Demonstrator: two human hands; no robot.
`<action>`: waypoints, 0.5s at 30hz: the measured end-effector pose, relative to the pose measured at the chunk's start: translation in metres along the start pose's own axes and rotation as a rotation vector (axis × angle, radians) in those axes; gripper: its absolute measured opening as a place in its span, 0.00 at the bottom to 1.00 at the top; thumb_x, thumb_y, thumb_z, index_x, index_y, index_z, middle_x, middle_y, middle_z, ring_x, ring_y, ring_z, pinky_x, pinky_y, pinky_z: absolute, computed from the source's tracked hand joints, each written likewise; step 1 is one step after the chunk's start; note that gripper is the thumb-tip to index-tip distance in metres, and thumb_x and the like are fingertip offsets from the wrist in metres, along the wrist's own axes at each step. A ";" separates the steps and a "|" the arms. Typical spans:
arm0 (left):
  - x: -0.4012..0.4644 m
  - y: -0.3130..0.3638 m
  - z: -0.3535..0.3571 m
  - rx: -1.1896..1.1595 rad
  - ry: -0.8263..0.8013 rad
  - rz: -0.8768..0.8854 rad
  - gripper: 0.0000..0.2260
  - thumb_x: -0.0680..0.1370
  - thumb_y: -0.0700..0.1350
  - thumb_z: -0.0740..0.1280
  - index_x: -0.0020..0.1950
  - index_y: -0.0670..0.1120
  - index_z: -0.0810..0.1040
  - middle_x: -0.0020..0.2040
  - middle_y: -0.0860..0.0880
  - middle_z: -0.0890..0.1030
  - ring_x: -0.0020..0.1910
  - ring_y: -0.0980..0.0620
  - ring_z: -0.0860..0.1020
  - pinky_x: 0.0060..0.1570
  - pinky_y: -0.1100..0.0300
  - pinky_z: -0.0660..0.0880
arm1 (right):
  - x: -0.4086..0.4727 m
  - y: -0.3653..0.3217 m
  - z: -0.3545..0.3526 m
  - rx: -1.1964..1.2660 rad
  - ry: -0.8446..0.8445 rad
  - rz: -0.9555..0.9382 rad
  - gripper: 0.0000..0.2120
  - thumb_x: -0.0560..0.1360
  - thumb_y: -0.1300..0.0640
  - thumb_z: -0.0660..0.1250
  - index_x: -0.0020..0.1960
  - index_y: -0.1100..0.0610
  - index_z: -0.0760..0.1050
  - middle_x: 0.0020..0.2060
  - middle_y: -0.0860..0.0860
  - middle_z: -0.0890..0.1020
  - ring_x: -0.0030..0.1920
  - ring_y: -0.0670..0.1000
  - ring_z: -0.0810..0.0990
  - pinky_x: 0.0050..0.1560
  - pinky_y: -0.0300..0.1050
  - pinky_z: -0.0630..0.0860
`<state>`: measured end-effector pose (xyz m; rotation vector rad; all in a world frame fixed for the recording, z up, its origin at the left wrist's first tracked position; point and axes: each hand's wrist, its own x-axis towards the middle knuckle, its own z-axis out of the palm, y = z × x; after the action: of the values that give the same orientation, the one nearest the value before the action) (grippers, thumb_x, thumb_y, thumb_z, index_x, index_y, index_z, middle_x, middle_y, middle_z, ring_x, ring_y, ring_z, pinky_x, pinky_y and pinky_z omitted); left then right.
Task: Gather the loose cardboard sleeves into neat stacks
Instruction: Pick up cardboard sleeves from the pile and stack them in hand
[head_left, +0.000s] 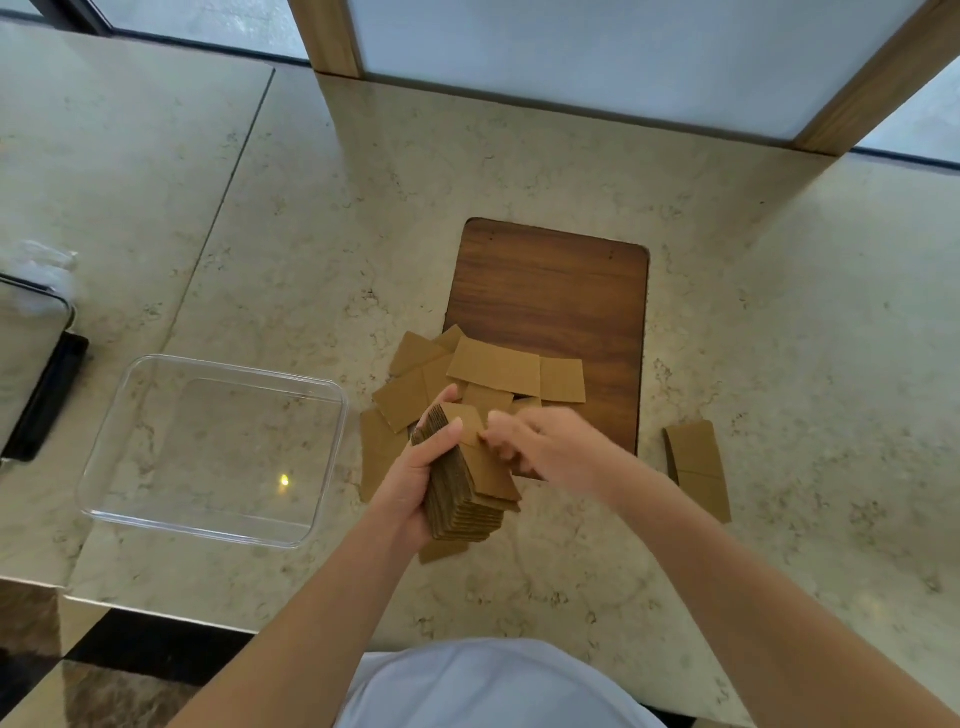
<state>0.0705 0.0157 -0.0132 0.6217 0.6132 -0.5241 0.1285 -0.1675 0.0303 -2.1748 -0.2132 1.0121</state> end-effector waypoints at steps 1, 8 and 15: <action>0.001 0.001 -0.002 -0.048 -0.030 -0.003 0.28 0.71 0.45 0.79 0.70 0.54 0.78 0.62 0.32 0.80 0.54 0.35 0.82 0.53 0.37 0.82 | 0.013 0.007 -0.008 -0.034 0.094 -0.007 0.18 0.83 0.39 0.56 0.53 0.47 0.81 0.46 0.43 0.82 0.47 0.47 0.82 0.46 0.40 0.78; 0.006 0.003 -0.002 -0.191 -0.136 -0.014 0.20 0.75 0.48 0.76 0.67 0.52 0.78 0.62 0.36 0.81 0.56 0.35 0.82 0.56 0.38 0.79 | 0.088 0.035 -0.024 -0.545 0.202 0.107 0.38 0.74 0.36 0.71 0.79 0.46 0.62 0.77 0.52 0.63 0.76 0.60 0.58 0.72 0.66 0.59; 0.014 0.008 -0.008 -0.128 -0.044 -0.016 0.27 0.69 0.47 0.82 0.67 0.51 0.80 0.61 0.35 0.82 0.57 0.35 0.83 0.54 0.38 0.80 | 0.087 0.036 -0.024 -0.709 0.443 -0.082 0.27 0.73 0.40 0.73 0.66 0.52 0.75 0.64 0.51 0.75 0.65 0.56 0.71 0.65 0.58 0.69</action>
<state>0.0824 0.0222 -0.0248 0.4839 0.6057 -0.5080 0.1995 -0.1705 -0.0356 -2.9301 -0.5017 0.4036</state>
